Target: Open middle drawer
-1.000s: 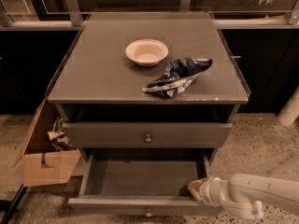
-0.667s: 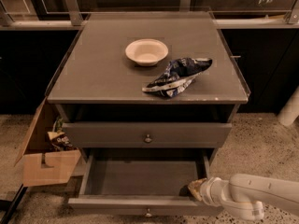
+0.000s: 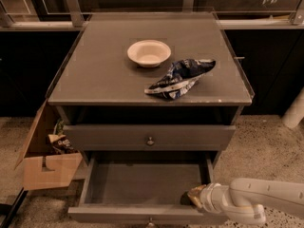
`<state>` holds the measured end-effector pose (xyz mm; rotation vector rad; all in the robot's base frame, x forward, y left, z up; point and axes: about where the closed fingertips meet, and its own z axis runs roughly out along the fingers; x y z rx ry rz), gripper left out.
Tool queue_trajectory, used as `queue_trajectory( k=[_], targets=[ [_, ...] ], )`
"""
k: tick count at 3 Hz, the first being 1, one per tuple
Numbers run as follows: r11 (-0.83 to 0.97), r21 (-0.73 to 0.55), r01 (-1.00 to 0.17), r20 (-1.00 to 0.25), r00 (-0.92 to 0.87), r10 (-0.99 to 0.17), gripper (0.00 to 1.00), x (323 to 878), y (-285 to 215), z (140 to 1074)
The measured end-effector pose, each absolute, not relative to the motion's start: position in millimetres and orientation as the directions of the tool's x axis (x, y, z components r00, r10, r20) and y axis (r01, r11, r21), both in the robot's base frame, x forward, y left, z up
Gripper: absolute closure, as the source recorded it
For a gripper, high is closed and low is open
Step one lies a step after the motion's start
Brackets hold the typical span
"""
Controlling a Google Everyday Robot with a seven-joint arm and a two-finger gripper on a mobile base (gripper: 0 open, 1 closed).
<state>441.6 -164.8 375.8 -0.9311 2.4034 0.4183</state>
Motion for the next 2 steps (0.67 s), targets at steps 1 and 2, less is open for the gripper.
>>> queue_trajectory(
  k=[1, 2],
  targets=[
    [0.705, 0.114, -0.700, -0.561, -0.631, -0.536, 1.00, 430.8, -166.7, 370.4],
    [0.705, 0.114, -0.700, -0.561, -0.631, -0.536, 0.86, 436.6, -165.5, 372.0]
  ],
)
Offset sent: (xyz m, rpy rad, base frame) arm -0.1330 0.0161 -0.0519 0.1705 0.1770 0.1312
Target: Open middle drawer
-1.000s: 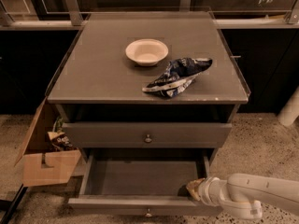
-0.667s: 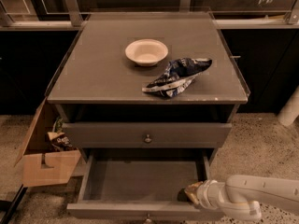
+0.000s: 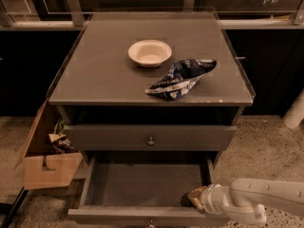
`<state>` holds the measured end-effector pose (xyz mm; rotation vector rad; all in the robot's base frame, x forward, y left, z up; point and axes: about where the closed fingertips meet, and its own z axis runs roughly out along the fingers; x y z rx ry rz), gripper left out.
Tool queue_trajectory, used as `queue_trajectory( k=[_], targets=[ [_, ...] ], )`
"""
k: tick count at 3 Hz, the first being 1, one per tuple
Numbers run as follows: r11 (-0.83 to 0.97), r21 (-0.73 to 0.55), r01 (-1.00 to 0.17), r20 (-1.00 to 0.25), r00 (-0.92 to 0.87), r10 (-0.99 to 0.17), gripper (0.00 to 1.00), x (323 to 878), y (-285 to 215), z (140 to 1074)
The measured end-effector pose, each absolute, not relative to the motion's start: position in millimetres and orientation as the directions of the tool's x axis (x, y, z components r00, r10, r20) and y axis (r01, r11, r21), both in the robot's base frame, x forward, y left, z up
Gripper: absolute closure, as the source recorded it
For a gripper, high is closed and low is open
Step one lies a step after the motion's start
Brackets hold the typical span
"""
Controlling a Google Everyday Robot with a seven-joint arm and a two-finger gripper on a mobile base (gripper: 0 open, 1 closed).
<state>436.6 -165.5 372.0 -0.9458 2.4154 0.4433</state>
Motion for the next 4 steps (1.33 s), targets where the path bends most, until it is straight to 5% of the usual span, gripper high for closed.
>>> queue_trajectory(
  k=[2, 3, 4],
  targets=[
    [0.705, 0.114, -0.700, -0.561, -0.631, -0.536, 0.40, 440, -164, 372],
    [0.662, 0.164, -0.731, -0.575, -0.616, -0.538, 0.09, 420, -150, 388],
    [0.662, 0.164, -0.731, -0.575, -0.616, -0.538, 0.00, 429, -151, 388]
  ],
)
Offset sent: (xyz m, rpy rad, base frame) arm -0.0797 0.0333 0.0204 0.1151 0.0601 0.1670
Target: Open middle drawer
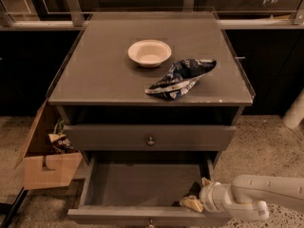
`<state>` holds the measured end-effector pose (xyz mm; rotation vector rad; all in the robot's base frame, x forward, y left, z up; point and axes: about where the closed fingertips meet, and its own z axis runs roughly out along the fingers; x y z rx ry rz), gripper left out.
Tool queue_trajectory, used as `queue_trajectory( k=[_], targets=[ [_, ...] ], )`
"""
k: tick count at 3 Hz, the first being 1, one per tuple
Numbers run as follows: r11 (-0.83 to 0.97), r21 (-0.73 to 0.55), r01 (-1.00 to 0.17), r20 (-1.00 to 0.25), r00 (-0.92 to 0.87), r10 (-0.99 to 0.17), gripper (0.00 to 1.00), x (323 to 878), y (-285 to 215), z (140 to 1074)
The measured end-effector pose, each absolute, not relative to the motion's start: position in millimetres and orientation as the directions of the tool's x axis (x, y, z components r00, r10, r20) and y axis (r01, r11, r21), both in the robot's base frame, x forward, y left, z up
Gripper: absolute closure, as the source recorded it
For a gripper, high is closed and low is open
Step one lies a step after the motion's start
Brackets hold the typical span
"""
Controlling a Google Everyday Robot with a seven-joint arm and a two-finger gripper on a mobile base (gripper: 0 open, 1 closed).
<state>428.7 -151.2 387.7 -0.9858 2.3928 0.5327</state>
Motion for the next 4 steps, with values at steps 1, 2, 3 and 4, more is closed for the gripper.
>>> queue_trajectory(
  k=[1, 2, 3, 4],
  targets=[
    [0.662, 0.164, -0.731, -0.575, -0.617, -0.538, 0.00, 445, -153, 388],
    [0.664, 0.170, -0.729, -0.578, -0.619, -0.532, 0.00, 445, -153, 387],
    [0.665, 0.167, -0.728, -0.588, -0.615, -0.525, 0.00, 451, -155, 392],
    [0.670, 0.165, -0.724, -0.618, -0.605, -0.502, 0.00, 460, -156, 403]
  ],
)
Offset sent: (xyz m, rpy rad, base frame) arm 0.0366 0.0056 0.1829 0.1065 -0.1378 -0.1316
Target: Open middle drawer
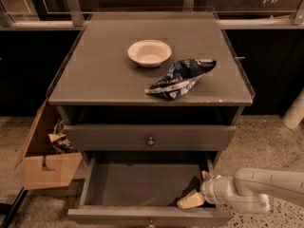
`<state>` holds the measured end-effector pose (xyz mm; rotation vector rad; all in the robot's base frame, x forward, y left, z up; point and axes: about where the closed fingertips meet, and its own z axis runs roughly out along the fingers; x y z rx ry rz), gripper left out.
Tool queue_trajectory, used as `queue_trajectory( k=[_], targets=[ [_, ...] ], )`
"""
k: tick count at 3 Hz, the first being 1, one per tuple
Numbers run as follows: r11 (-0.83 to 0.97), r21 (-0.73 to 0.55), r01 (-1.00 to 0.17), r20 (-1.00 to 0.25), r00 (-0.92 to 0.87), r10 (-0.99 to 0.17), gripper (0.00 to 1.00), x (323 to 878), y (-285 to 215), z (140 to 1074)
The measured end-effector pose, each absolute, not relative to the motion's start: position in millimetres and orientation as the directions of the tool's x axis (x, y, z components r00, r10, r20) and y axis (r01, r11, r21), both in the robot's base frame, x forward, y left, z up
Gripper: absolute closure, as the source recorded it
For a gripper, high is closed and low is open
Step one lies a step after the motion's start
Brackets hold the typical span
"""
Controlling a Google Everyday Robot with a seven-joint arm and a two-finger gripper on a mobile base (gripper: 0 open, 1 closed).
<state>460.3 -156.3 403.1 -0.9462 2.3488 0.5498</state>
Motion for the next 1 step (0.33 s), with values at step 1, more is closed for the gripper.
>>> queue_trajectory(
  k=[1],
  targets=[
    [0.670, 0.165, -0.724, -0.618, -0.605, -0.502, 0.00, 460.3, -156.3, 403.1]
  ],
)
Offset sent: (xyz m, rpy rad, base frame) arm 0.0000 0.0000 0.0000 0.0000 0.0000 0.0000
